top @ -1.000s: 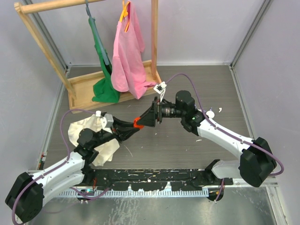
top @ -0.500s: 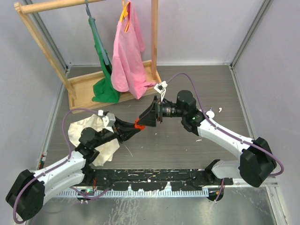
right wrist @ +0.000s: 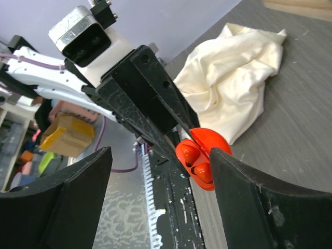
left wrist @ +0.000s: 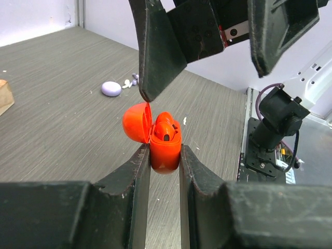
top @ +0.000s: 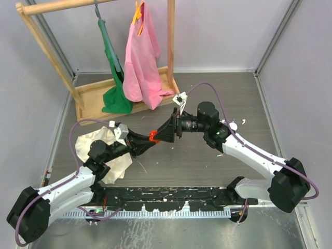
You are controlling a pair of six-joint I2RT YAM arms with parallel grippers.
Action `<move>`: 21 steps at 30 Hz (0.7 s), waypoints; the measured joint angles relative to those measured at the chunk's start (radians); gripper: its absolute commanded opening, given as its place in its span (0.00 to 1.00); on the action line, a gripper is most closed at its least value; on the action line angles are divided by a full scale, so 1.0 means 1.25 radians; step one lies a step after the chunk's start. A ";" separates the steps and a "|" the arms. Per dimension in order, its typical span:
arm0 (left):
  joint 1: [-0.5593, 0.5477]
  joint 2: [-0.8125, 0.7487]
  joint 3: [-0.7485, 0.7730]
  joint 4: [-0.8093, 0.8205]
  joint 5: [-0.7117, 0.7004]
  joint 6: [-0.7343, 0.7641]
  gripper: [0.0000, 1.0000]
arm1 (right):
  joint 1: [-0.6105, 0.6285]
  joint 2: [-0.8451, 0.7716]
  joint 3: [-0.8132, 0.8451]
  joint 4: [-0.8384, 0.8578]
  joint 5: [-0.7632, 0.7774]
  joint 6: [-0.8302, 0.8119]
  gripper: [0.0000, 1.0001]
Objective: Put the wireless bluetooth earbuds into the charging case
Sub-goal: Close the charging case.
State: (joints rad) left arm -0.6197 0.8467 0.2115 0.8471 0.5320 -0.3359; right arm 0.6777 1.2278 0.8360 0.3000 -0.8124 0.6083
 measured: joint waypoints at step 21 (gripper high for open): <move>0.000 -0.020 0.015 -0.002 0.069 0.031 0.00 | 0.029 0.037 0.021 -0.095 0.003 -0.069 0.80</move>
State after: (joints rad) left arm -0.6197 0.8219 0.2302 0.8440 0.6178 -0.2974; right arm 0.7143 1.2743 0.8619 0.1814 -0.8082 0.5220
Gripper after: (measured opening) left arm 0.245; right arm 0.802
